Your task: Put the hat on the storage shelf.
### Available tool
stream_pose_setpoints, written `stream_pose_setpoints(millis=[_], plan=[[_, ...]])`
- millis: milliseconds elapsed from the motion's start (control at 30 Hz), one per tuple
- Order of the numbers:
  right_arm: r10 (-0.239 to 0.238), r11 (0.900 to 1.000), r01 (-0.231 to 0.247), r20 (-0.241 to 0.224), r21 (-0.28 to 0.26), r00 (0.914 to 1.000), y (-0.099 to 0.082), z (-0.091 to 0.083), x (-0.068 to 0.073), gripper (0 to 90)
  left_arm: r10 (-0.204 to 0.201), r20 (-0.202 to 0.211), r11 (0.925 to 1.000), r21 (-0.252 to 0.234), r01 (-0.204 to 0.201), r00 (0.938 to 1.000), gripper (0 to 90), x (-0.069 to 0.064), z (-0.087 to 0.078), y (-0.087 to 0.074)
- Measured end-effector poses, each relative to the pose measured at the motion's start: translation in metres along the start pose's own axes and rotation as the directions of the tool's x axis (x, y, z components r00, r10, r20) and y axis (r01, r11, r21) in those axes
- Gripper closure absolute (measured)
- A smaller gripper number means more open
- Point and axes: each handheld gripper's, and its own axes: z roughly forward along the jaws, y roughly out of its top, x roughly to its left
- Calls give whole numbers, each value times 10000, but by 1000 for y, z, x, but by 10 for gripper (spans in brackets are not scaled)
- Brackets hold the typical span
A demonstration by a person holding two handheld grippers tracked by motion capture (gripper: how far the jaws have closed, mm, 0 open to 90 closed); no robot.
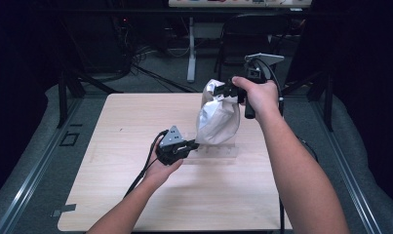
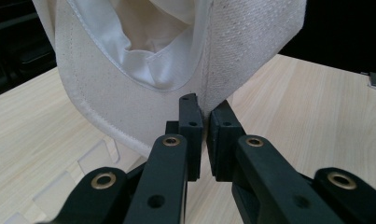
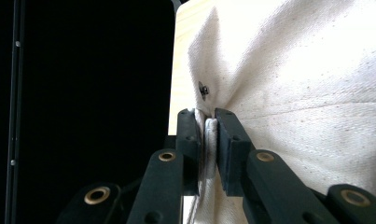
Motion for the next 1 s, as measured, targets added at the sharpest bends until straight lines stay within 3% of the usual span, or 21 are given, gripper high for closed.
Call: stream_pose_setpoints(millis=[167,367,467,767,1000], plan=[[6,10000,-6,-20,86,10000,-1,4,2,810,-157,5,9998,-119,157,9999,857,4,-4,-6],[-147,9996,147,-23,258,9999,-4,11,7,810,-305,2,9990,-322,305,9995,856,-1,-5,-20],[-303,9983,303,2,502,9995,-6,15,10,810,-435,-233,9979,-500,423,9988,855,-2,-6,-25],[-549,9975,539,204,466,9983,-8,22,13,785,-532,-645,9983,-289,514,9965,856,-7,-8,-27],[-756,9965,759,-90,359,9971,-8,14,15,736,-676,-925,9977,-103,669,9934,858,-8,-9,-32]])
